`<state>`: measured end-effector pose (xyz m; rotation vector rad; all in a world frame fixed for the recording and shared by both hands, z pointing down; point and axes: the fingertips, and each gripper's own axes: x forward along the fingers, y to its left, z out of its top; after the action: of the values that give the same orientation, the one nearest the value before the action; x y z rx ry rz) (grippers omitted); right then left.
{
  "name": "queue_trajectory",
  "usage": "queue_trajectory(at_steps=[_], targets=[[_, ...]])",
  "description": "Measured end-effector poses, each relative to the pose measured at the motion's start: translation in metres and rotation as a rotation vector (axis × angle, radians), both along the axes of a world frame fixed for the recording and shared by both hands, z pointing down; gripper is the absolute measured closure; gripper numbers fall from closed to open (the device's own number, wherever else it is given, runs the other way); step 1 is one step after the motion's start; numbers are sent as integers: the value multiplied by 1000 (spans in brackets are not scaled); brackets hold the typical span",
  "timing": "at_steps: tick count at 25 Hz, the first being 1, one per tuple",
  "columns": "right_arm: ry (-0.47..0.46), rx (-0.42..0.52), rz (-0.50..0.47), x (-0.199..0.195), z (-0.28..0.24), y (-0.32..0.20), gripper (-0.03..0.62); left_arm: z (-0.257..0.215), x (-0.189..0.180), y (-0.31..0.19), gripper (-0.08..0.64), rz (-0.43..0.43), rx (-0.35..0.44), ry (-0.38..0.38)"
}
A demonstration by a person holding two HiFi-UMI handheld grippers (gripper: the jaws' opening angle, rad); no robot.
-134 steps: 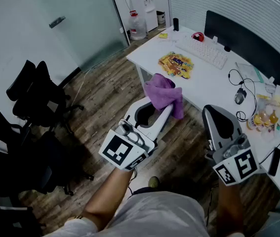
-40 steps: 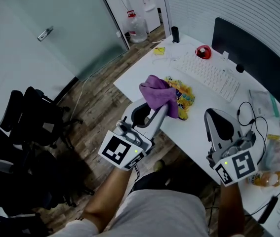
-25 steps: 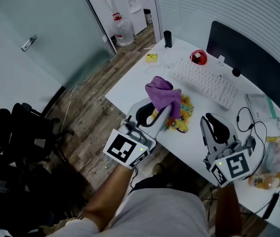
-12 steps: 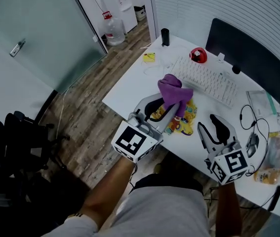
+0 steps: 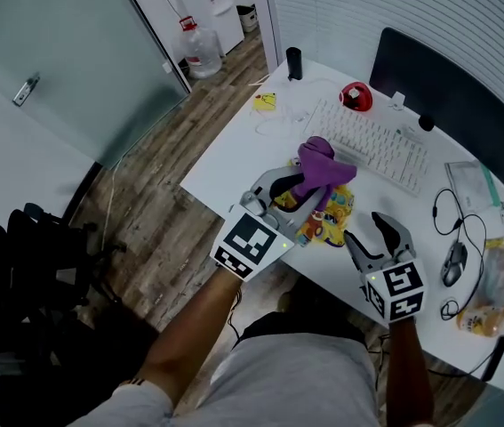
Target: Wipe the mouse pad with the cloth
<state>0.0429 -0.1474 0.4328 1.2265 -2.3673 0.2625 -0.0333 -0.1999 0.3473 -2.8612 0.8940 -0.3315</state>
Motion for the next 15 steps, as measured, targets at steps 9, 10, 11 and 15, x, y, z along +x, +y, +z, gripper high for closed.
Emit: queue_trajectory(at_steps=[9,10,11,15], targets=[[68,-128,-24,6,47,-11,348,41,35,-11,477,115,-24,-273],[73,-138,-27,6,51,-11,347,46,37,-12,477,127,-27,-303],[75,-146,-30,5,54,-12,345,51,39,-13,477,138,-29,-332],[88,-168,-42,3,64,-16,339,68,47,-19,477,181,-35,-452]])
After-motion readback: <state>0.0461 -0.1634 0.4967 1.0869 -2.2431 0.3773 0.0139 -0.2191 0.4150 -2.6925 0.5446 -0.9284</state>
